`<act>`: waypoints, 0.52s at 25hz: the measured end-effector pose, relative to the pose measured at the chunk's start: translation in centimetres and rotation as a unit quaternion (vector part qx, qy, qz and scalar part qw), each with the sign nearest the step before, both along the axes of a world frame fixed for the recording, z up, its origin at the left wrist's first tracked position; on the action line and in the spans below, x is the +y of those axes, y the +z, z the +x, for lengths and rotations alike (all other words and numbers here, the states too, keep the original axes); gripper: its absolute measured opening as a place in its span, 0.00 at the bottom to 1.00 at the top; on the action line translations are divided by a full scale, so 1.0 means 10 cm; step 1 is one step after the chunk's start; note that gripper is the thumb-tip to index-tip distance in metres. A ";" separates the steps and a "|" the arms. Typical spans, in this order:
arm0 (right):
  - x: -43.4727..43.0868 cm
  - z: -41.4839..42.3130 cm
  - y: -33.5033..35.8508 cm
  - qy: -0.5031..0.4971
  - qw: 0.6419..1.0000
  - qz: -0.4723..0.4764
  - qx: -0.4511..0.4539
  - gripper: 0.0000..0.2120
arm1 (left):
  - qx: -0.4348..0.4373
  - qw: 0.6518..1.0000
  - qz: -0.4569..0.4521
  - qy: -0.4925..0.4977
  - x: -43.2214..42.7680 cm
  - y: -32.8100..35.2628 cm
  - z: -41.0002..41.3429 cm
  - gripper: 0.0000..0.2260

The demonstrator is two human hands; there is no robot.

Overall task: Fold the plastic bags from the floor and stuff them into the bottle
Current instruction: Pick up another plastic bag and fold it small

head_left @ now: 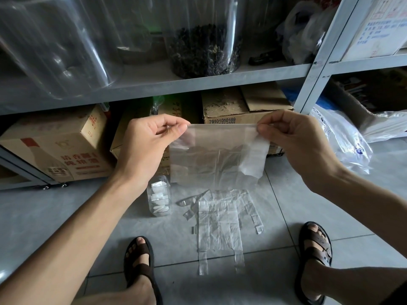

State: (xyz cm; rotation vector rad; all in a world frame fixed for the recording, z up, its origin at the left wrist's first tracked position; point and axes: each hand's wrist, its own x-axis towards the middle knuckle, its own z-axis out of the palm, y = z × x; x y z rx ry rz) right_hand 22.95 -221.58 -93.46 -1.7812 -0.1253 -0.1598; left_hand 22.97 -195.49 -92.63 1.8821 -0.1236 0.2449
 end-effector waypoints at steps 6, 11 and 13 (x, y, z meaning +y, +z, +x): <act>-0.02 0.00 0.00 -0.004 1.000 0.004 -0.002 0.09 | 0.065 0.998 -0.003 -0.003 0.10 0.03 0.02 0.09; -0.01 -0.02 -0.01 -0.013 0.999 -0.037 -0.022 0.07 | 0.132 0.990 -0.004 -0.047 0.21 0.08 0.03 0.08; 0.00 -0.04 0.00 -0.017 0.997 -0.071 -0.038 0.07 | 0.119 0.990 0.042 -0.054 0.23 0.06 0.02 0.11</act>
